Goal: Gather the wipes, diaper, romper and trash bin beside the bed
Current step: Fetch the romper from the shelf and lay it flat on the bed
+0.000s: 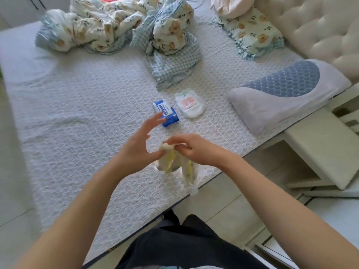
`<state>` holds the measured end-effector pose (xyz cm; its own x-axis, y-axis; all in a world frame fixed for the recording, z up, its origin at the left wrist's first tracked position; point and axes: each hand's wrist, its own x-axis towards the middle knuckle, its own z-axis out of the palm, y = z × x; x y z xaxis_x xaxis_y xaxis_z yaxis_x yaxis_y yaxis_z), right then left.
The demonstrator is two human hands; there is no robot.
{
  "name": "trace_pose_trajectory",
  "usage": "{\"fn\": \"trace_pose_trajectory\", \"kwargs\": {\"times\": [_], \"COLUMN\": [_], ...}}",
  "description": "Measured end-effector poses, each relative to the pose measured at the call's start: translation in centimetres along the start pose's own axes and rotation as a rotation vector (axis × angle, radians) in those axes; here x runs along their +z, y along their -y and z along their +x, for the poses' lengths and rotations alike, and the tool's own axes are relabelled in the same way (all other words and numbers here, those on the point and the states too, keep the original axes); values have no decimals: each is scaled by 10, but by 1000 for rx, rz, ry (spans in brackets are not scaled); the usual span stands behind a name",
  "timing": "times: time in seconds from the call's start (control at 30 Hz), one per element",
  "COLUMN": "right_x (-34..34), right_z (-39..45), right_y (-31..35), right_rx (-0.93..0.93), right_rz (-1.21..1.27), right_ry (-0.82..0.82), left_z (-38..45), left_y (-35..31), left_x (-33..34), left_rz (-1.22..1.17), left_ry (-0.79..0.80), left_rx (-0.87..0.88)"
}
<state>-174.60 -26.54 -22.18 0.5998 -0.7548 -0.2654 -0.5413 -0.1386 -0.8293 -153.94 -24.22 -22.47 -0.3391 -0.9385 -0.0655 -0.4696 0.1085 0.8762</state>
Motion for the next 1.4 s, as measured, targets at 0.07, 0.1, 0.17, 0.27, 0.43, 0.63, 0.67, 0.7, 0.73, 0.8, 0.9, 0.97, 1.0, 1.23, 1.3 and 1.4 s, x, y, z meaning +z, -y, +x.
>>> {"fn": "trace_pose_trajectory", "kwargs": {"times": [0.07, 0.1, 0.17, 0.27, 0.43, 0.63, 0.67, 0.7, 0.73, 0.8, 0.9, 0.97, 1.0, 1.23, 1.3, 1.4], "right_x": [-1, -2, -6, -14, -30, -38, -39, -41, -44, -51, -59, -61, -60, -48, -48, -51], "right_z": [8, 11, 18, 30, 47, 62, 67, 72, 77, 86, 100, 107, 109, 111, 110, 107], "right_y": [2, 2, 2, -1, -7, -16, -19, -23, -26, -30, -32, -32, -31, -20, -16, -7], "right_rx": [-11, -19, -49, -79, -105, -6, 14, 28, 36, 42, 38, 30, 23, -93, -104, -83], "right_rz": [2, 11, 19, 13, 63, -211, -287, -341, -358, -299, -208, -130, -99, -149, -134, -105], "right_ry": [27, 40, 62, 44, 86, 315, 339, 335, 306, 206, 32, 22, 33, 98, 143, 237], "left_z": [5, 6, 9, 10, 9, 8, 7, 6, 5, 2, -1, -3, -5, -30, -43, -59], "left_y": [-4, -5, -3, -3, -3, -7, -7, -6, -4, 0, 8, 14, 17, 33, 36, 39], "left_x": [-6, -9, -12, -15, -19, -30, -32, -35, -38, -45, -54, -59, -62, -72, -75, -77], "left_rz": [30, 48, 116, 222, 117, -78, -96, -114, -123, -110, -74, -54, -47, 69, -19, -153], "left_ry": [43, 52, 49, 53, -89, -273, -318, -366, -411, -496, -603, -638, -633, -298, -234, -171], "left_rx": [14, -11, -76, -132, -193, -218, -225, -236, -251, -283, -304, -323, -335, -494, -556, -603]}}
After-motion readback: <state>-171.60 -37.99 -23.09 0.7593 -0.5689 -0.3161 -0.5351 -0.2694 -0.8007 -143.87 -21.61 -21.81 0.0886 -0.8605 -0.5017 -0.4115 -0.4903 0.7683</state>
